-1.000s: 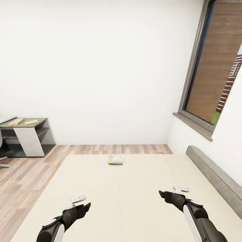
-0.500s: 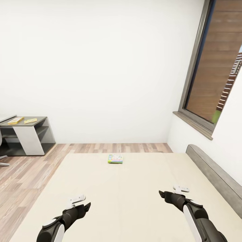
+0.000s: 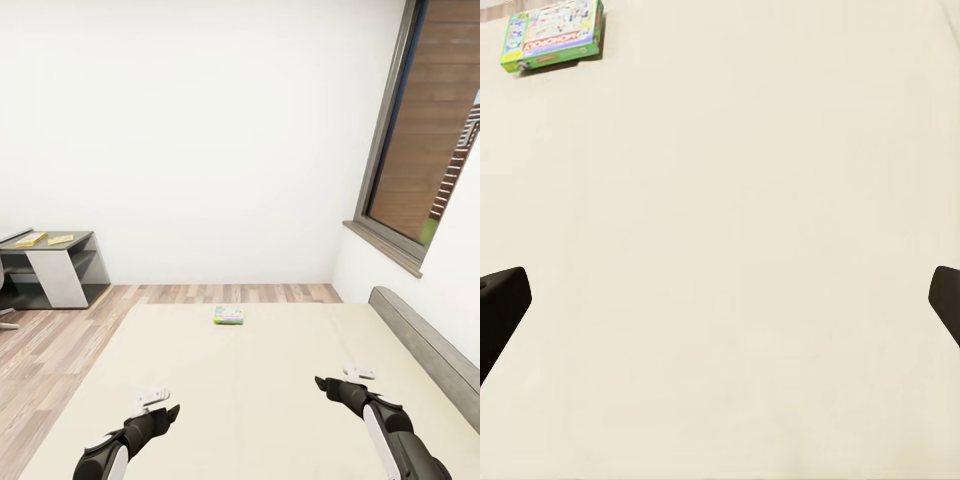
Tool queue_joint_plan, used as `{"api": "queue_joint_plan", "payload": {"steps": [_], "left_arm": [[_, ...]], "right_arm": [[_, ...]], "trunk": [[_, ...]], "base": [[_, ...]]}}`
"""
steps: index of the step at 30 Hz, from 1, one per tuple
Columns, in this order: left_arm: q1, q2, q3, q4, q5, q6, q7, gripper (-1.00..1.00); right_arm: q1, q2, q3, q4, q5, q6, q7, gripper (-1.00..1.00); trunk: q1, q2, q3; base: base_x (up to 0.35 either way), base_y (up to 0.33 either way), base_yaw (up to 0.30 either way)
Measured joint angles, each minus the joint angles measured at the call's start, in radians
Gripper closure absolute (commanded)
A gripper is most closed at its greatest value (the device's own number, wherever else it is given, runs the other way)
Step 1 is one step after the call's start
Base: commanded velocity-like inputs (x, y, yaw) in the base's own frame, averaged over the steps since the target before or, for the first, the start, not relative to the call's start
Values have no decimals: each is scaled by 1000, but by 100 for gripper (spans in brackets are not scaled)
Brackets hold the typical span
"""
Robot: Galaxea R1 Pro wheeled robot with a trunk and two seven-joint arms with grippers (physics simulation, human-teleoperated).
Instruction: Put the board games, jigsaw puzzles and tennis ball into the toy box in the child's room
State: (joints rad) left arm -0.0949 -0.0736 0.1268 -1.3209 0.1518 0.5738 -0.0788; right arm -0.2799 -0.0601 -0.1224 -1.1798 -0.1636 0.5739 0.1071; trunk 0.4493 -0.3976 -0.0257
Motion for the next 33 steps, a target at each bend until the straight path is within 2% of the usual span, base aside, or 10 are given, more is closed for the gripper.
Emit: {"api": "queue_joint_plan", "payload": {"steps": [4, 6, 9, 14, 17, 22, 28, 33], "left_arm": [[-15, -2, 0, 17, 2, 25, 37, -100], [-42, -9, -1, 58, -2, 46, 70, -100], [-118, -24, -2, 173, -5, 57, 119, -100], [-241, -33, -6, 369, -6, 51, 145, -100], [-336, -48, -8, 502, -6, 16, 151, -100], [-468, -58, -9, 709, -9, -52, 185, -100], [-524, -76, -9, 848, -12, -159, 264, -100], [-532, -80, -10, 872, -12, -186, 289, -100]], "right_arm": [[0, 6, 1, -24, 0, 27, -29, -100], [0, 17, 2, -41, 0, 61, -74, -100], [0, 32, 1, -83, 3, 108, -143, -100], [0, 39, 1, -115, 2, 130, -180, -100], [0, 39, 0, -120, 1, 133, -187, -100], [0, 39, 0, -118, 1, 129, -190, -100], [0, 40, 1, -116, 2, 124, -192, -100], [0, 40, 0, -115, 3, 123, -193, -100]], "trunk": [[0, 0, 0], [0, 0, 0], [0, 0, 0], [0, 0, 0], [0, 0, 0], [0, 0, 0], [0, 0, 0], [0, 0, 0]], "base": [[0, 0, 0], [0, 0, 0], [0, 0, 0], [0, 0, 0], [0, 0, 0], [0, 0, 0], [0, 0, 0], [0, 0, 0]]}}
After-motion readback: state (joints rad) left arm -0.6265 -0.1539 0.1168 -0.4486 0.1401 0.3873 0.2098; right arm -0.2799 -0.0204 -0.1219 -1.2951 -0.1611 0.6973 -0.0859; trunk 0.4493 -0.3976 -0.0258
